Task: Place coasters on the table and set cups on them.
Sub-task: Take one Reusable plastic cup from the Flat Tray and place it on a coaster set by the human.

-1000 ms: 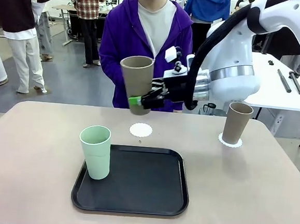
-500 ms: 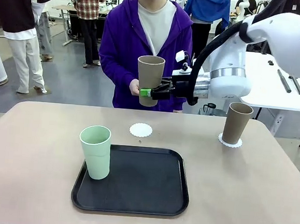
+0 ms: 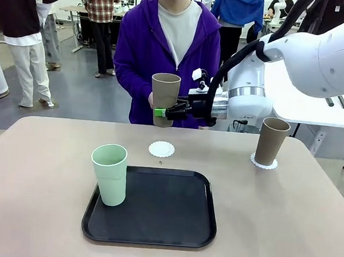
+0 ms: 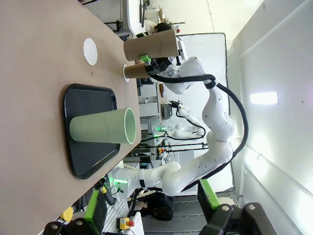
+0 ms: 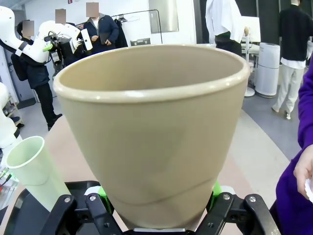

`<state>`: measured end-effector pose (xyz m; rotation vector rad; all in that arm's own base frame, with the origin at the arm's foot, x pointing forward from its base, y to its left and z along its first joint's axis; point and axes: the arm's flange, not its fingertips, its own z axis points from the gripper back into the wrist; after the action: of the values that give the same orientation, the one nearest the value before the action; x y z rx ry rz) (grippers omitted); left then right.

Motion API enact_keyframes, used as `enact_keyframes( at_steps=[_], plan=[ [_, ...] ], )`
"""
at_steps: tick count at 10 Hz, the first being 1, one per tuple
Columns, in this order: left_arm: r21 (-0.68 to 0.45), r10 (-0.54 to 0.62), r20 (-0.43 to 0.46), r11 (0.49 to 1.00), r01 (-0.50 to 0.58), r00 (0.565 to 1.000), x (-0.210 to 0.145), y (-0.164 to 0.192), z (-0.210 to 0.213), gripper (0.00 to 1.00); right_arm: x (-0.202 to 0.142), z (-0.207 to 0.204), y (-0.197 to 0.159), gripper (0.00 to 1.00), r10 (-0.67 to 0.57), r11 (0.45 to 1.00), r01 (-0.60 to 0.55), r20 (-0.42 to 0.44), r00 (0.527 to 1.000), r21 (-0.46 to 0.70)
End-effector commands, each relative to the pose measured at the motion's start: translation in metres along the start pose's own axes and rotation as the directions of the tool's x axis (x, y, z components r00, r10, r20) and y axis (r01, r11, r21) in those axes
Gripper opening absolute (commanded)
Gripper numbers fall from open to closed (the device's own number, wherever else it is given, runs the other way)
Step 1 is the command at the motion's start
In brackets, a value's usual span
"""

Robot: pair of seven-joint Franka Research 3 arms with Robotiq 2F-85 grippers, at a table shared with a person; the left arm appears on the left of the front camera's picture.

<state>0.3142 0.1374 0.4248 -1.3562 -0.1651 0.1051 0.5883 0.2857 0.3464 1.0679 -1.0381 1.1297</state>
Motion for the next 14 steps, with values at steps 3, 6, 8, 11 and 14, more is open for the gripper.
enact_keyframes(
  at_steps=[3, 6, 8, 11, 14],
  plan=[
    [-0.011, -0.007, 0.008, 1.000, 0.007, 1.000, 0.000, -0.002, 0.000, 1.00, 0.000, 0.000, 0.000, 0.81, 0.000, 1.000, 0.000, 0.000, 1.000, 0.000],
    [-0.011, -0.007, 0.008, 1.000, 0.007, 1.000, 0.000, -0.002, 0.000, 1.00, -0.002, 0.000, -0.002, 0.81, 0.003, 1.000, -0.003, 0.003, 1.000, 0.003],
    [-0.011, -0.007, 0.008, 1.000, 0.007, 1.000, 0.000, -0.002, 0.000, 1.00, -0.021, -0.005, -0.019, 0.81, 0.059, 0.998, -0.059, -0.016, 0.998, 0.015],
    [-0.011, -0.007, 0.008, 1.000, 0.007, 1.000, 0.000, -0.002, 0.000, 1.00, -0.044, -0.010, -0.039, 0.81, 0.091, 0.996, -0.091, -0.016, 0.996, -0.010],
    [-0.011, -0.007, 0.008, 1.000, 0.007, 1.000, 0.000, -0.002, 0.000, 1.00, -0.067, -0.018, -0.045, 0.81, 0.052, 0.999, -0.051, -0.029, 0.998, 0.013]
  ],
)
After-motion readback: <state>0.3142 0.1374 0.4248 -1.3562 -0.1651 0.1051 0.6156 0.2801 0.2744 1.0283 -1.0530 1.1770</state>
